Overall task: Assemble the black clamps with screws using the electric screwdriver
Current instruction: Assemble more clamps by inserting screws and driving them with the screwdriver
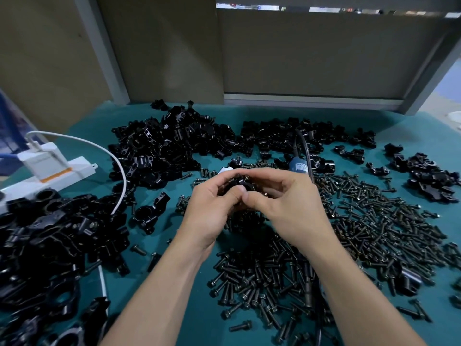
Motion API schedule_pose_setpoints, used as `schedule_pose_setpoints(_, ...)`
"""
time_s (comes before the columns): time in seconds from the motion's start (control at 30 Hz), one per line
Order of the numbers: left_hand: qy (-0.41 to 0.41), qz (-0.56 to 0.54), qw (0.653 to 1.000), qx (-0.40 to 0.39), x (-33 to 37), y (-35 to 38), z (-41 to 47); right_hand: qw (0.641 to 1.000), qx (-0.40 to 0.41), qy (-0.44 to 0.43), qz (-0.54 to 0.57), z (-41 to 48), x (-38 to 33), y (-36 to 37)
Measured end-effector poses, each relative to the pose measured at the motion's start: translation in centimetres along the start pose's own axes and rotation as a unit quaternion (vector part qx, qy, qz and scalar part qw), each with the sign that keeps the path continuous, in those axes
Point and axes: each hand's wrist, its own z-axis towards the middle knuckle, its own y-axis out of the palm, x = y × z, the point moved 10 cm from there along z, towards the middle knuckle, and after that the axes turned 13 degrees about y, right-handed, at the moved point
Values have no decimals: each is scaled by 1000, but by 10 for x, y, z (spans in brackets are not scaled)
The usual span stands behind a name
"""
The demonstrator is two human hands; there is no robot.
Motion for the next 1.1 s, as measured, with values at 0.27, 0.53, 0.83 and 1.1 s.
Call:
schedule_pose_setpoints(0.27,-49,-13,998,-22,-11,2,-2,989,84,20,122,2,9,-21)
schedule_pose_setpoints(0.53,-65,-25,996,-50,-15,9,-4,993,102,4,66,-3,6,-15)
schedule_pose_setpoints(0.83,-75,-41,996,-17,-18,3,-3,990,101,-3,93,-2,6,-17)
schedule_pose_setpoints(1.1,-87,-60,994,-12,-19,3,-4,993,120,-20,2,-6,0,-17)
